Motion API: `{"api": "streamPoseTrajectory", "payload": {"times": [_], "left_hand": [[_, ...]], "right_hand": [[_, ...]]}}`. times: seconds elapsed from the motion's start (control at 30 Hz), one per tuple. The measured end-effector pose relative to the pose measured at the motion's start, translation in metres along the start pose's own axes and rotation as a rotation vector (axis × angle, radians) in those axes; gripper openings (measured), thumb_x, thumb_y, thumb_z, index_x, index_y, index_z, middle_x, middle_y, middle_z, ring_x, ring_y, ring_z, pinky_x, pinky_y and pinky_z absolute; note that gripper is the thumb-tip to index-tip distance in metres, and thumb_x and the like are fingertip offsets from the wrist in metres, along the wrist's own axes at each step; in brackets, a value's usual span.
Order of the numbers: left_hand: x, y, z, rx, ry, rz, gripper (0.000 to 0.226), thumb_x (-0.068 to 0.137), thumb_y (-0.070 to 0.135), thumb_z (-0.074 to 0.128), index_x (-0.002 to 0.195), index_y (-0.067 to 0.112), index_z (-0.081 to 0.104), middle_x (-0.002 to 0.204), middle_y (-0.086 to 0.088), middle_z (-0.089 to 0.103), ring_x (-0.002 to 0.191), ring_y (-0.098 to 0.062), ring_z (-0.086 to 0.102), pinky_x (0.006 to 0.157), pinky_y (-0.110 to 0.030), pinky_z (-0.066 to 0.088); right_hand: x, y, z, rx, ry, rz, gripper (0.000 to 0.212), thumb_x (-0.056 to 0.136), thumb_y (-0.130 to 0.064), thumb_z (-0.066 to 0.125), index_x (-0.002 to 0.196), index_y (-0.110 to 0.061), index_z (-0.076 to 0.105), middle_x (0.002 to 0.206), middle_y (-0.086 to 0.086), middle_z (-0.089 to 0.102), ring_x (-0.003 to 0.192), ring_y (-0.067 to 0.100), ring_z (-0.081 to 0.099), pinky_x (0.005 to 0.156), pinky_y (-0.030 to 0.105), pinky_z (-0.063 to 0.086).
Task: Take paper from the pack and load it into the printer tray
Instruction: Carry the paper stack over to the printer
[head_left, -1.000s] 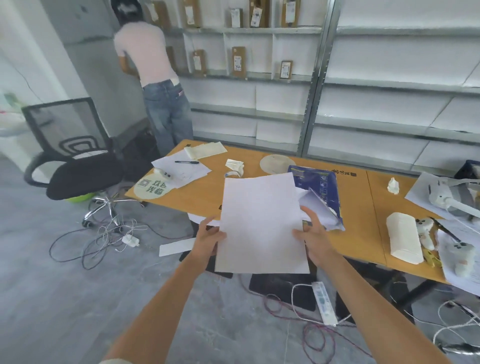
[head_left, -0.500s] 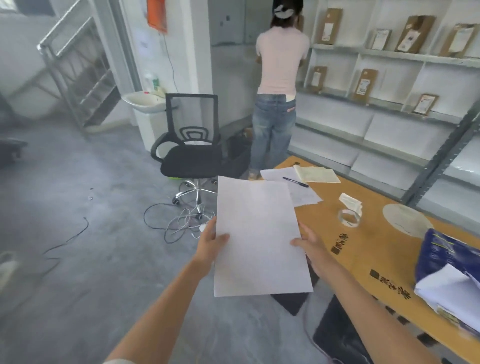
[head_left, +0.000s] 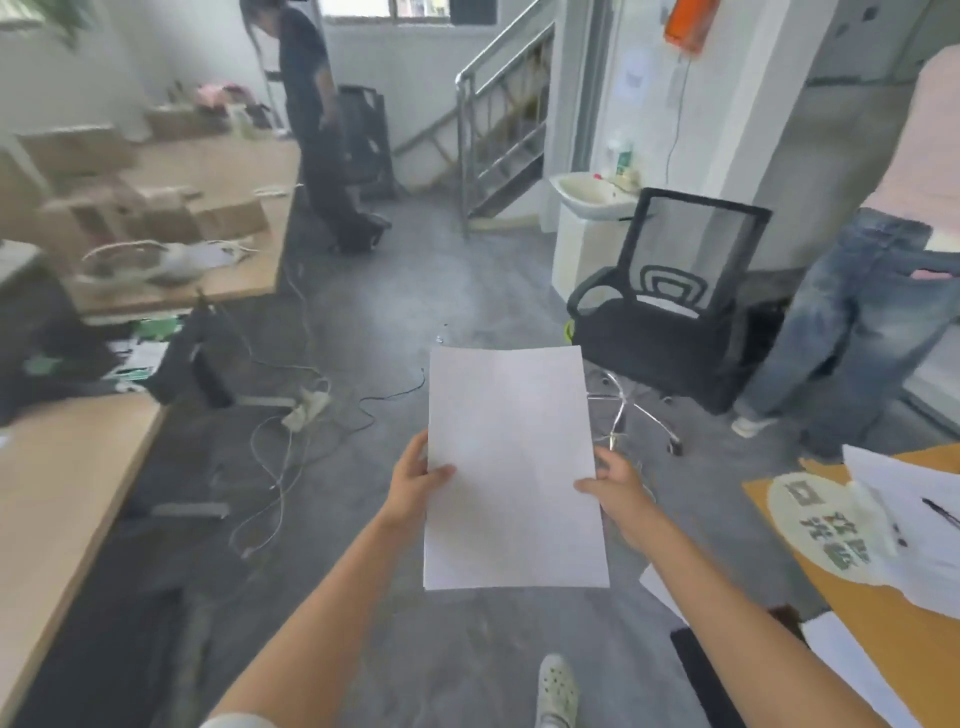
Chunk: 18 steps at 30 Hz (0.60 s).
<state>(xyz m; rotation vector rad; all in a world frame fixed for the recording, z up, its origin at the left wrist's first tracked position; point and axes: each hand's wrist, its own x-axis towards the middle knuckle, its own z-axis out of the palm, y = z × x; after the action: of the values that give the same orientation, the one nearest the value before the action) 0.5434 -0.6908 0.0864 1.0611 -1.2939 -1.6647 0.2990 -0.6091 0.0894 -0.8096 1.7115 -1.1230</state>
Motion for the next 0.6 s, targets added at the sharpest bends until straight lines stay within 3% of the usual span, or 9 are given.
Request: {"api": "streamPoseTrajectory", "payload": {"times": [0.07, 0.13, 0.3, 0.5, 0.6], "left_hand": [[0.011, 0.004, -0.023, -0.019, 0.090, 0.016, 0.042, 0.072, -0.006, 0.063, 0.105, 0.018, 0.054, 0.086, -0.004, 0.071, 0.065, -0.011, 0.070, 0.057, -0.025, 0.057], [0.021, 0.011, -0.044, -0.027, 0.166, 0.016, 0.042, 0.077, -0.010, 0.060, 0.109, 0.016, 0.052, 0.086, 0.003, 0.072, 0.067, -0.008, 0.070, 0.057, -0.022, 0.056], [0.062, 0.032, -0.088, 0.001, 0.355, 0.031, 0.051, 0.071, 0.004, 0.060, 0.120, 0.013, 0.050, 0.109, -0.009, 0.064, 0.087, -0.021, 0.065, 0.061, -0.021, 0.057], [0.140, 0.065, -0.130, -0.003, 0.527, 0.024, 0.041, 0.084, -0.001, 0.055, 0.117, 0.022, 0.051, 0.103, 0.000, 0.067, 0.090, -0.023, 0.067, 0.069, -0.031, 0.057], [0.171, 0.079, -0.149, -0.008, 0.632, 0.057, 0.037, 0.086, -0.001, 0.053, 0.109, 0.027, 0.052, 0.111, -0.003, 0.062, 0.096, -0.025, 0.064, 0.072, -0.032, 0.054]], "right_hand": [[0.027, -0.018, 0.026, -0.025, -0.072, -0.026, 0.042, 0.078, 0.019, 0.052, 0.110, -0.009, 0.055, 0.068, 0.004, 0.064, 0.043, 0.001, 0.061, 0.044, 0.013, 0.048], [0.053, -0.033, 0.052, -0.054, -0.143, -0.051, 0.047, 0.079, 0.018, 0.052, 0.113, -0.014, 0.053, 0.069, 0.005, 0.063, 0.043, 0.000, 0.061, 0.043, 0.013, 0.047], [0.129, -0.070, 0.109, -0.092, -0.290, -0.085, 0.047, 0.080, 0.013, 0.055, 0.118, -0.014, 0.052, 0.079, 0.010, 0.066, 0.064, 0.018, 0.063, 0.056, 0.024, 0.050], [0.225, -0.133, 0.162, -0.164, -0.437, -0.130, 0.047, 0.081, 0.007, 0.058, 0.124, -0.010, 0.051, 0.095, 0.015, 0.067, 0.079, 0.025, 0.064, 0.066, 0.028, 0.052], [0.266, -0.165, 0.192, -0.205, -0.449, -0.182, 0.043, 0.080, 0.008, 0.057, 0.120, -0.008, 0.053, 0.099, 0.022, 0.065, 0.082, 0.027, 0.060, 0.071, 0.032, 0.049]]}}
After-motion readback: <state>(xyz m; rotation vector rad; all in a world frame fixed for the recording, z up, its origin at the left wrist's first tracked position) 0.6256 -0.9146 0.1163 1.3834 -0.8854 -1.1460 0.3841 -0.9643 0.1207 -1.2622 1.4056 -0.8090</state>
